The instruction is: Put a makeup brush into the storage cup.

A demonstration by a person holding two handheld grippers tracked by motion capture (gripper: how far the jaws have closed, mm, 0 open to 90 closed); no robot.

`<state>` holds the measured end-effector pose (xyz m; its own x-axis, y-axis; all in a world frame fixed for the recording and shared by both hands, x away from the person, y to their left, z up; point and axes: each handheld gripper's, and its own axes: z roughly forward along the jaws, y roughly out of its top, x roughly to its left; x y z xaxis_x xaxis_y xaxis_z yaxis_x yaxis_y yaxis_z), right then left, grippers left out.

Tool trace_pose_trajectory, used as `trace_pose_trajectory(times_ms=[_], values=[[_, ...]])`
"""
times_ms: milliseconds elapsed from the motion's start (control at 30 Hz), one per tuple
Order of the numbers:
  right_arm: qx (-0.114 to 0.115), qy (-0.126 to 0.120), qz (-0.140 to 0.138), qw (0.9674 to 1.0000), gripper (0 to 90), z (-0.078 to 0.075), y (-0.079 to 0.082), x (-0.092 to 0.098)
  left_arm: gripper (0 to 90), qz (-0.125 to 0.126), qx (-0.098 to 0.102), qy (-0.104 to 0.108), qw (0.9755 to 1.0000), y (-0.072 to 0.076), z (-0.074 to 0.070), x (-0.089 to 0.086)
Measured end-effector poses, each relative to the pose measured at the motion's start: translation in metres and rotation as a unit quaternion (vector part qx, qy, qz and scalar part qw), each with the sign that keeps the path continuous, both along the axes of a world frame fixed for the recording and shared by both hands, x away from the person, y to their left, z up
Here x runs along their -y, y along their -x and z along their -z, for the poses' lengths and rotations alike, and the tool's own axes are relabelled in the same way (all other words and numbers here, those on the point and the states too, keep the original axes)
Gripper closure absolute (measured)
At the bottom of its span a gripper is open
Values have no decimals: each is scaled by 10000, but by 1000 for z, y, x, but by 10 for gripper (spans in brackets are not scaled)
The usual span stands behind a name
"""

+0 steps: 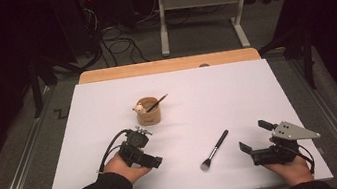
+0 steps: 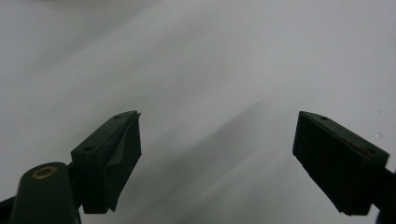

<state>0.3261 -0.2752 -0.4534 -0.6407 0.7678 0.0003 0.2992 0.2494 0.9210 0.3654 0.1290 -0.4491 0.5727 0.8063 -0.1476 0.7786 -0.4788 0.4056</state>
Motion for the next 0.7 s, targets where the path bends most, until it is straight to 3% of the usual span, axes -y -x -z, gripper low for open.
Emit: trace_pose_trajectory(times_ms=[200, 367, 700], values=[[-16, -6, -64, 10000, 3, 0, 1, -2, 167, 85, -271, -161, 9995, -1, -6, 6], [10, 21, -87, 10000, 2, -1, 1, -3, 166, 164, -411, -431, 9981, -3, -8, 7], [-3, 18, -117, 9999, 2, 0, 2, -4, 205, 220, -618, -477, 9967, -7, -12, 8]])
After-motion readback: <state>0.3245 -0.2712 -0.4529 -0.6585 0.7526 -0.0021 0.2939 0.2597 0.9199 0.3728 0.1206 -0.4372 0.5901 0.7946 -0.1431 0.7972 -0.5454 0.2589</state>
